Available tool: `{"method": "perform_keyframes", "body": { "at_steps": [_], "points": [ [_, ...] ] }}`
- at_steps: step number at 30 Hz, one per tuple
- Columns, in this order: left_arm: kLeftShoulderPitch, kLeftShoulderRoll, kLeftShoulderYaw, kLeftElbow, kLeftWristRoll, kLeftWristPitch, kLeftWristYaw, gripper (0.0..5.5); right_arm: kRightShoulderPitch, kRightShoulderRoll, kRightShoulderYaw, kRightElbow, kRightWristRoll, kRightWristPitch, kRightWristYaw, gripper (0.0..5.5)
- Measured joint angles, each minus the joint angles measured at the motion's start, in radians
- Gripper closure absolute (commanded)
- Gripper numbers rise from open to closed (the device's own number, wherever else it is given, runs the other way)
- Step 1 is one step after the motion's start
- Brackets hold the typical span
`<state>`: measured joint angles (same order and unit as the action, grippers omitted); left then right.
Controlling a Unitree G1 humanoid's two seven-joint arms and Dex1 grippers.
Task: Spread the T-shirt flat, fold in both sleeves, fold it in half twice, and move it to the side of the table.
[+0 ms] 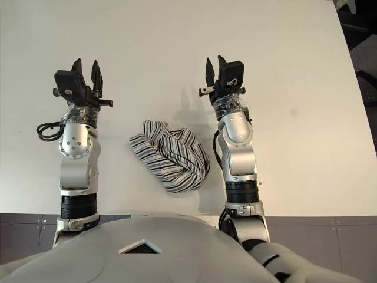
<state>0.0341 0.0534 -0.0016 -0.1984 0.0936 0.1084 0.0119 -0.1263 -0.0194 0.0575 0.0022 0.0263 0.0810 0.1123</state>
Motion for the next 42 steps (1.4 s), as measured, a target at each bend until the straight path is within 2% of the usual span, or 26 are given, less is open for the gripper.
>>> {"method": "perform_keyframes", "body": {
  "at_steps": [13, 17, 21, 26, 28, 42],
  "points": [
    [-0.004, -0.021, -0.002, 0.041, 0.022, 0.001, 0.045, 3.78, -0.006, 0.006, -0.005, 0.009, -0.014, 0.011, -0.038, 4.19],
    [-0.01, -0.016, -0.002, 0.047, 0.02, 0.0, 0.044, 4.22, -0.006, 0.006, -0.002, 0.017, -0.018, 0.011, -0.038, 4.19],
    [-0.026, -0.01, -0.002, 0.049, 0.02, 0.0, 0.042, 3.59, -0.007, 0.009, 0.001, 0.033, -0.02, 0.01, -0.038, 4.19],
    [-0.034, -0.003, 0.008, 0.061, 0.008, 0.0, 0.036, 2.89, -0.007, 0.011, 0.001, 0.039, -0.021, 0.004, -0.042, 3.3],
    [-0.044, 0.005, 0.007, 0.061, 0.009, 0.001, 0.031, 2.89, -0.007, 0.012, 0.001, 0.039, -0.021, 0.004, -0.042, 3.08],
    [-0.049, 0.015, -0.002, 0.061, 0.022, 0.016, 0.014, 2.89, -0.011, 0.017, 0.009, 0.046, -0.021, 0.004, -0.036, 3.08]
  ]
}}
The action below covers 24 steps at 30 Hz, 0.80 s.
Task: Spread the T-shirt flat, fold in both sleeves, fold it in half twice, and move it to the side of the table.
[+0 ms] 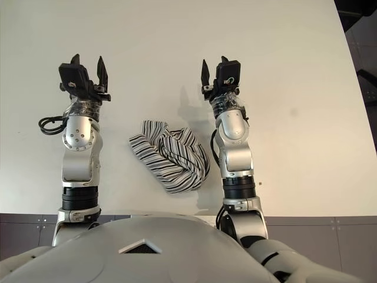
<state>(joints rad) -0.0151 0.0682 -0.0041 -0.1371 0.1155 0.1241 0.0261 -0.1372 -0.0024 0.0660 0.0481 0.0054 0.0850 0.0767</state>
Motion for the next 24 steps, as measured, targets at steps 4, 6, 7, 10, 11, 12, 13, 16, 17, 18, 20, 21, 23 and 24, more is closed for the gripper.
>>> {"method": "perform_keyframes", "body": {
  "at_steps": [4, 6, 7, 10, 11, 12, 13, 16, 17, 18, 20, 21, 23, 24],
  "points": [
    [0.01, 0.045, -0.049, -0.048, -0.025, 0.037, -0.113, 2.89, -0.006, -0.083, 0.031, -0.033, 0.01, 0.034, 0.138, 3.08],
    [0.027, 0.101, -0.079, -0.102, -0.051, 0.079, -0.22, 2.89, -0.005, -0.171, 0.034, -0.09, 0.048, 0.079, 0.265, 3.08],
    [0.045, 0.164, -0.092, -0.147, -0.072, 0.111, -0.306, 2.89, -0.004, -0.261, 0.031, -0.137, 0.091, 0.121, 0.381, 3.08],
    [0.071, 0.341, -0.15, -0.282, -0.127, 0.182, -0.544, 2.89, 0.006, -0.505, 0.027, -0.282, 0.218, 0.232, 0.693, 3.08],
    [0.083, 0.386, -0.175, -0.323, -0.145, 0.185, -0.608, 2.89, 0.007, -0.561, 0.035, -0.323, 0.258, 0.262, 0.778, 3.08],
    [0.095, 0.419, -0.2, -0.353, -0.156, 0.186, -0.659, 2.89, 0.006, -0.6, 0.044, -0.355, 0.29, 0.286, 0.839, 3.08],
    [0.108, 0.447, -0.229, -0.371, -0.16, 0.183, -0.702, 2.89, 0.004, -0.627, 0.06, -0.376, 0.314, 0.306, 0.892, 3.08],
    [0.138, 0.515, -0.334, -0.365, -0.113, 0.133, -0.783, 2.89, -0.033, -0.646, 0.162, -0.362, 0.306, 0.309, 0.994, 3.08],
    [0.139, 0.53, -0.368, -0.339, -0.079, 0.106, -0.791, 2.89, -0.053, -0.639, 0.203, -0.331, 0.28, 0.287, 1.006, 3.08],
    [0.142, 0.548, -0.412, -0.286, -0.024, 0.07, -0.795, 2.89, -0.075, -0.619, 0.264, -0.273, 0.228, 0.247, 1.011, 3.08],
    [0.142, 0.587, -0.448, -0.221, 0.053, -0.028, -0.785, 2.89, -0.086, -0.591, 0.347, -0.171, 0.14, 0.157, 1.014, 3.08],
    [0.14, 0.603, -0.458, -0.205, 0.083, -0.072, -0.779, 2.89, -0.088, -0.589, 0.369, -0.134, 0.105, 0.112, 1.014, 3.08],
    [0.146, 0.656, -0.453, -0.181, 0.109, -0.156, -0.764, 2.89, -0.084, -0.592, 0.403, -0.038, 0.029, 0.004, 1.001, 3.08],
    [0.15, 0.682, -0.431, -0.17, 0.126, -0.186, -0.754, 2.89, -0.086, -0.594, 0.407, -0.002, 0.006, -0.06, 0.989, 3.08]
  ]
}}
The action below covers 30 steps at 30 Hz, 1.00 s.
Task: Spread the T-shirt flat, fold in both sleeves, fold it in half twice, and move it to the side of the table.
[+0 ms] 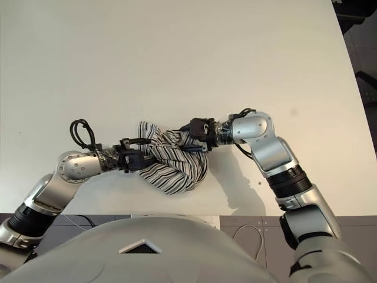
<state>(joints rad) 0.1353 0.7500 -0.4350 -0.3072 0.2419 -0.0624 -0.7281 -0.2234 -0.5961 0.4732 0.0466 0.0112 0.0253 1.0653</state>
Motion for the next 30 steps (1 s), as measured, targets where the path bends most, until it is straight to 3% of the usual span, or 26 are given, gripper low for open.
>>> {"method": "perform_keyframes", "body": {
  "at_steps": [4, 9, 14, 19, 30],
  "points": [
    [-0.016, 0.036, 0.08, 0.085, 0.008, -0.035, 0.046, 2.89, -0.045, -0.002, -0.011, 0.146, -0.073, -0.156, -0.093, 3.08],
    [-0.078, 0.067, 0.147, 0.312, 0.073, -0.146, 0.194, 2.89, -0.077, -0.076, -0.101, 0.278, -0.106, -0.197, -0.165, 3.08],
    [-0.13, -0.004, 0.224, 0.439, 0.075, -0.178, 0.338, 2.89, 0.139, -0.207, -0.174, -0.021, 0.016, -0.107, -0.04, 3.08],
    [-0.204, -0.138, 0.261, 0.308, -0.037, -0.182, 0.353, 2.89, 0.197, -0.234, -0.172, -0.235, 0.094, 0.037, 0.049, 3.08],
    [-0.189, -0.158, 0.26, 0.225, -0.069, -0.113, 0.257, 2.89, 0.122, -0.233, -0.269, -0.254, 0.19, 0.16, 0.07, 3.08]
  ]
}}
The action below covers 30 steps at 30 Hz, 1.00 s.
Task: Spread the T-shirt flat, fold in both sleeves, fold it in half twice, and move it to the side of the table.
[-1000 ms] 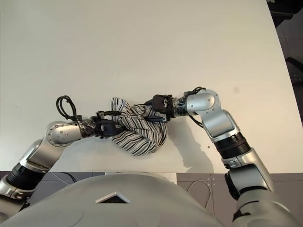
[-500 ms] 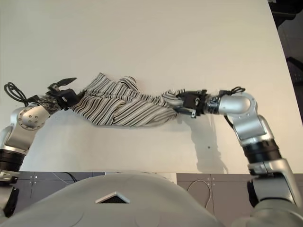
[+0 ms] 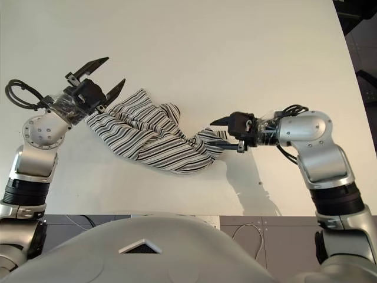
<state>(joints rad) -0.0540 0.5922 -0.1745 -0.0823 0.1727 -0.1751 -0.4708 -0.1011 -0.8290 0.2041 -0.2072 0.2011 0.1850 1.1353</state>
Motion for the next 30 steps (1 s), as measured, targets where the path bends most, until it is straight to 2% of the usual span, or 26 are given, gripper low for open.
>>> {"method": "perform_keyframes", "body": {
  "at_steps": [6, 11, 16, 28, 30],
  "points": [
    [0.053, 0.008, -0.027, 0.034, -0.016, 0.113, -0.116, 2.89, -0.013, 0.031, 0.01, 0.042, -0.015, -0.003, -0.022, 3.08],
    [0.085, 0.012, -0.058, -0.101, -0.096, 0.131, -0.236, 2.89, 0.015, 0.032, 0.054, 0.102, -0.092, -0.065, -0.023, 3.08],
    [0.132, 0.104, -0.098, -0.181, -0.126, 0.124, -0.383, 2.89, 0.049, 0.009, 0.082, 0.149, -0.159, -0.165, -0.015, 3.08],
    [0.168, 0.172, -0.146, -0.128, -0.009, -0.008, -0.409, 2.89, 0.13, 0.005, 0.104, 0.042, -0.08, -0.091, 0.052, 3.08],
    [0.155, 0.171, -0.146, -0.103, 0.008, -0.035, -0.395, 2.89, 0.125, 0.022, 0.108, 0.053, -0.08, -0.085, 0.045, 3.35]
  ]
}}
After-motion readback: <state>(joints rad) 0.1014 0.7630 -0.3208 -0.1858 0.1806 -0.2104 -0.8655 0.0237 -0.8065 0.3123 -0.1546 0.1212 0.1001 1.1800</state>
